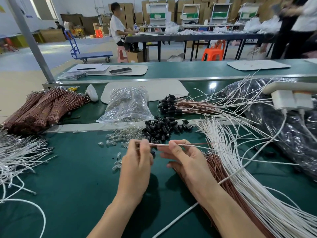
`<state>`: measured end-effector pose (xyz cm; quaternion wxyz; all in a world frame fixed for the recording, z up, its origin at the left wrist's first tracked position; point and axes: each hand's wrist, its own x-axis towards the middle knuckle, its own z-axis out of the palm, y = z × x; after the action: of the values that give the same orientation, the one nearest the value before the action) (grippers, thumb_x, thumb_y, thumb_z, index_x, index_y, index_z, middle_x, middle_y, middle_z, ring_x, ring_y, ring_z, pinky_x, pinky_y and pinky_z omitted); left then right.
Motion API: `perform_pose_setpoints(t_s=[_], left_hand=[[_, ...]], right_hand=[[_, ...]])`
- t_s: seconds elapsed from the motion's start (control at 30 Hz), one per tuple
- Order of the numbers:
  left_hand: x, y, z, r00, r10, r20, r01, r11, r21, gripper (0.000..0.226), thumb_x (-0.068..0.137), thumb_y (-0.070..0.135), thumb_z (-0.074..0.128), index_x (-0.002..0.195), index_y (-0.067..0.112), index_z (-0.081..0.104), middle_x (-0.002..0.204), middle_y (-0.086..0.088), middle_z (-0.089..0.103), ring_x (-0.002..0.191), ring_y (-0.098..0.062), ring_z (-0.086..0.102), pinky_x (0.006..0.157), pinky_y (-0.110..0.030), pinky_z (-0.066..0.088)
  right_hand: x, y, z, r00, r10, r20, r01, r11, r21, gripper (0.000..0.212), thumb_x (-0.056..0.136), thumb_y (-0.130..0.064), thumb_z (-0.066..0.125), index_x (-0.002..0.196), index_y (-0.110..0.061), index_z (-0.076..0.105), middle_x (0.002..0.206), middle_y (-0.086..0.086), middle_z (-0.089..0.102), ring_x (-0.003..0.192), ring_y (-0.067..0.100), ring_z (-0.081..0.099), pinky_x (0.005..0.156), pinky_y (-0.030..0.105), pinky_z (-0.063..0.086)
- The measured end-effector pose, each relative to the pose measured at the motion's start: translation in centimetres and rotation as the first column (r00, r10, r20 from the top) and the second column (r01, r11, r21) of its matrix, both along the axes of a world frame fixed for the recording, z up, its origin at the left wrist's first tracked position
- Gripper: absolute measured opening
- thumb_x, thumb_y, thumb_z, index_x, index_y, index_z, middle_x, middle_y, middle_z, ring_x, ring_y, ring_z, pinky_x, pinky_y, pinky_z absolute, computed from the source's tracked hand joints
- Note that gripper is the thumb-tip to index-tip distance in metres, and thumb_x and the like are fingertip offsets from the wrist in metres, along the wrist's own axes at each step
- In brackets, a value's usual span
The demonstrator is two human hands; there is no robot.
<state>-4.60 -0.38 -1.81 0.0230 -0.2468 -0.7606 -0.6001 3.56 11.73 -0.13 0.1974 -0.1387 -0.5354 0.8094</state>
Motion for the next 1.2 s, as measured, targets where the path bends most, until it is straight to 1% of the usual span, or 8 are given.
perform_pose_setpoints(t_s=[0.2,0.37,0.57,0.73,0.83,0.9,1.03,1.2], left_hand=[[-2.3,-2.1,1.2,0.959,0.189,0.209,-0.257,0.890,0.376,0.030,0.103,0.044,0.042,0.081,0.025,0.049,0.063,0.006,0.057,0.047,-0.009,0.045,0.041,-0.019,0.038],[-3.9,-3.0,1.5,0.962,0.222,0.161,-0.268,0.889,0.371,0.031,0.105,0.041,0.046,0.085,0.019,0.051,0.066,0.006,0.059,0.048,-0.006,0.049,0.046,-0.018,0.043],[-4.3,-0.8,3.5,0.997,0.011,-0.080,-0.001,0.991,0.131,0.006,0.094,0.040,0.061,0.098,0.038,0.065,0.084,0.011,0.068,0.067,-0.003,0.059,0.058,-0.014,0.049],[-7.4,6.1,7.4,0.973,-0.112,-0.201,0.103,0.993,-0.055,0.013,0.098,0.026,0.064,0.110,0.025,0.063,0.090,0.015,0.067,0.081,0.004,0.063,0.070,-0.009,0.050],[-10.3,10.6,9.2,0.966,-0.087,-0.244,0.063,0.993,-0.103,0.017,0.099,0.029,0.064,0.114,0.021,0.065,0.091,0.013,0.067,0.079,0.004,0.061,0.068,-0.010,0.047],[-12.1,13.2,9.7,0.960,-0.072,-0.269,0.033,0.989,-0.146,0.016,0.099,0.030,0.063,0.112,0.021,0.066,0.088,0.012,0.066,0.079,0.001,0.060,0.068,-0.010,0.043],[-15.2,17.1,9.3,0.954,-0.088,-0.285,-0.019,0.936,-0.351,0.020,0.100,0.030,0.061,0.116,0.019,0.067,0.099,-0.001,0.070,0.087,-0.018,0.063,0.080,-0.032,0.050],[-16.8,18.8,8.2,0.947,-0.162,-0.277,-0.065,0.748,-0.660,0.055,0.102,0.037,0.054,0.152,0.019,0.039,0.144,-0.016,0.050,0.131,-0.035,0.047,0.108,-0.052,0.041]], right_hand=[[0.7,1.0,0.9,0.991,-0.114,-0.064,0.100,0.977,-0.190,0.025,0.082,-0.023,0.071,0.103,-0.009,0.070,0.104,0.017,0.076,0.081,0.017,0.074,0.059,0.022,0.058],[0.9,1.2,2.0,0.987,-0.146,-0.070,0.139,0.986,-0.097,0.024,0.084,-0.029,0.067,0.101,-0.015,0.076,0.103,0.013,0.078,0.082,0.019,0.075,0.060,0.023,0.058],[2.0,7.1,8.2,0.964,-0.189,-0.186,0.213,0.970,0.120,0.025,0.089,-0.034,0.060,0.103,-0.019,0.075,0.103,0.006,0.078,0.086,0.017,0.074,0.066,0.023,0.059],[-0.1,14.0,12.5,0.949,-0.265,-0.172,0.294,0.940,0.174,0.018,0.097,-0.028,0.056,0.103,-0.018,0.069,0.095,0.000,0.078,0.082,0.014,0.072,0.066,0.026,0.057],[-2.5,18.2,13.3,0.956,-0.277,-0.097,0.287,0.951,0.115,0.020,0.104,-0.025,0.051,0.112,-0.011,0.063,0.096,0.005,0.077,0.085,0.019,0.070,0.067,0.028,0.059],[-3.8,20.4,13.2,0.969,-0.234,0.080,0.212,0.952,0.221,0.037,0.104,-0.029,0.050,0.128,-0.002,0.054,0.107,0.014,0.074,0.095,0.023,0.071,0.073,0.029,0.062],[-5.2,22.9,11.3,0.878,-0.284,0.385,0.061,0.865,0.498,0.051,0.104,-0.023,0.055,0.143,0.005,0.042,0.105,0.014,0.074,0.095,0.024,0.073,0.076,0.031,0.061],[-4.4,21.9,9.1,0.868,-0.332,0.370,-0.003,0.740,0.673,0.037,0.105,-0.021,0.049,0.140,-0.009,0.051,0.101,0.002,0.076,0.094,0.020,0.072,0.070,0.028,0.056]])
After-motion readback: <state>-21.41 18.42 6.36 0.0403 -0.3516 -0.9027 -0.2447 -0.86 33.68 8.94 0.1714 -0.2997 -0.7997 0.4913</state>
